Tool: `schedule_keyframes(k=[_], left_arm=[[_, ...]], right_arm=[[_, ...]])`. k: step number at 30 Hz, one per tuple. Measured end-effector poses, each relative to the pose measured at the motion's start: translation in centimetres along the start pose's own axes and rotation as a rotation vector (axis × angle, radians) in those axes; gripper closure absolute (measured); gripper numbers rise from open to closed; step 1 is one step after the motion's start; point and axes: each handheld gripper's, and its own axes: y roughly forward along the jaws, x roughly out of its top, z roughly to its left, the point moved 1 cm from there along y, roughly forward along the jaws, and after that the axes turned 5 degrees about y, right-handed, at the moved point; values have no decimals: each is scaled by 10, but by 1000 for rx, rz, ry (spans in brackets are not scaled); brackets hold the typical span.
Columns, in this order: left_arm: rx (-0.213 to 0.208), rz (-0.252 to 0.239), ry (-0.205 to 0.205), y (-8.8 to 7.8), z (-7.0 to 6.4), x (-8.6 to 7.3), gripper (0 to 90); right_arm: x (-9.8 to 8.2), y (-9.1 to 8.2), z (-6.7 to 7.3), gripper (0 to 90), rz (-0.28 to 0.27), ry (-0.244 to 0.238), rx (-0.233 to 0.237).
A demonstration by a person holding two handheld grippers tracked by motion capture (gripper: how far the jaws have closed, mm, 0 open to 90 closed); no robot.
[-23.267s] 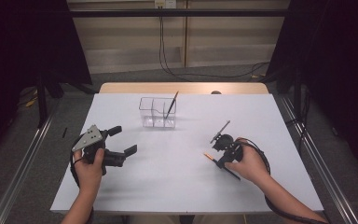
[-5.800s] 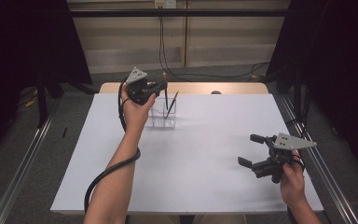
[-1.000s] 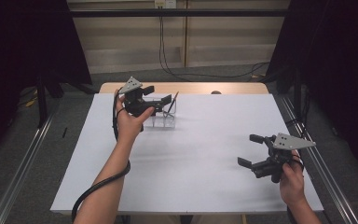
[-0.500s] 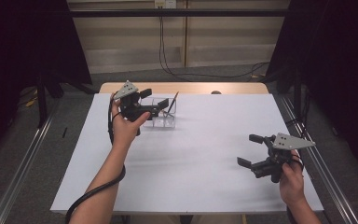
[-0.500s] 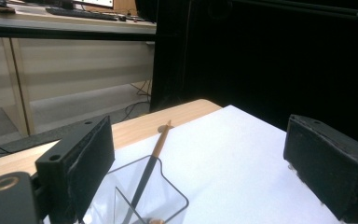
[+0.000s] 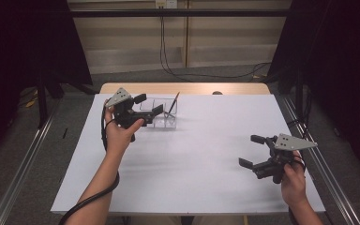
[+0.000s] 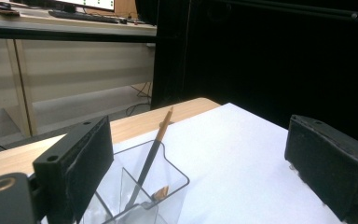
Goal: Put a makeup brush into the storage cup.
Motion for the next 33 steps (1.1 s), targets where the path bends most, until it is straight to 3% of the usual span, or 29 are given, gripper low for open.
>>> schedule_keyframes(k=[33], left_arm=[[31, -13, 43, -44, -3, -19, 61]], right_arm=[[1, -3, 0, 0, -11, 0, -7]])
